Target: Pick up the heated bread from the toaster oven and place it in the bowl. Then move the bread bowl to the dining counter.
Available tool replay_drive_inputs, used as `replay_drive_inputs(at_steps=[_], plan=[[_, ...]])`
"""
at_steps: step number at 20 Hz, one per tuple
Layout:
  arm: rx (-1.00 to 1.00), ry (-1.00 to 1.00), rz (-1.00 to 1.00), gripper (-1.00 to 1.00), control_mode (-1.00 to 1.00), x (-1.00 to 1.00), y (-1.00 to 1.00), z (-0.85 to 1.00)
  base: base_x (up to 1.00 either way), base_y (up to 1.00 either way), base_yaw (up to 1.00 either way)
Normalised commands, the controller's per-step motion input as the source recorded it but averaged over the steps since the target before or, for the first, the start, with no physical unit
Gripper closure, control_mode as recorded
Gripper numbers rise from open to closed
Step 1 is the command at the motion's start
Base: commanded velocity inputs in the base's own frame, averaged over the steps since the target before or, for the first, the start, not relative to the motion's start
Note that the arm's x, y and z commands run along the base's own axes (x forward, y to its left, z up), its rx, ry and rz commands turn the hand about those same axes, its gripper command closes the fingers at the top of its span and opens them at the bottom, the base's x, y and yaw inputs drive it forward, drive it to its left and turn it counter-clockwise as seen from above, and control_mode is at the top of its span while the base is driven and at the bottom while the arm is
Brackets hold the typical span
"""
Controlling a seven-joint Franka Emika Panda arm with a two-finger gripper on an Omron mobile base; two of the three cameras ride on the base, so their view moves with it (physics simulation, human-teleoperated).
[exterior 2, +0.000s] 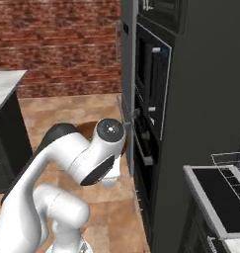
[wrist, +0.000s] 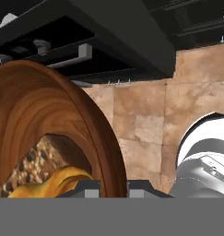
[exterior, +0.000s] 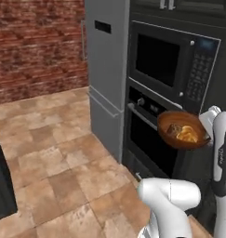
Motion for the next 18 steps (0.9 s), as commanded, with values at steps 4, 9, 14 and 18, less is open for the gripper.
replay_drive_inputs(at_steps=[4, 9, 14, 18], plan=[[0.0, 0.0, 0.0, 1.0, 1.0, 0.0, 0.0, 0.0, 0.0, 0.0, 1.0], [0.0, 0.0, 0.0, 1.0, 1.0, 0.0, 0.0, 0.0, 0.46, 0.06, 0.84], [0.0, 0.0, 0.0, 1.0, 1.0, 0.0, 0.0, 0.0, 1.0, 0.32, 0.33], [0.0, 0.0, 0.0, 1.0, 1.0, 0.0, 0.0, 0.0, 1.0, 0.74, 0.06]])
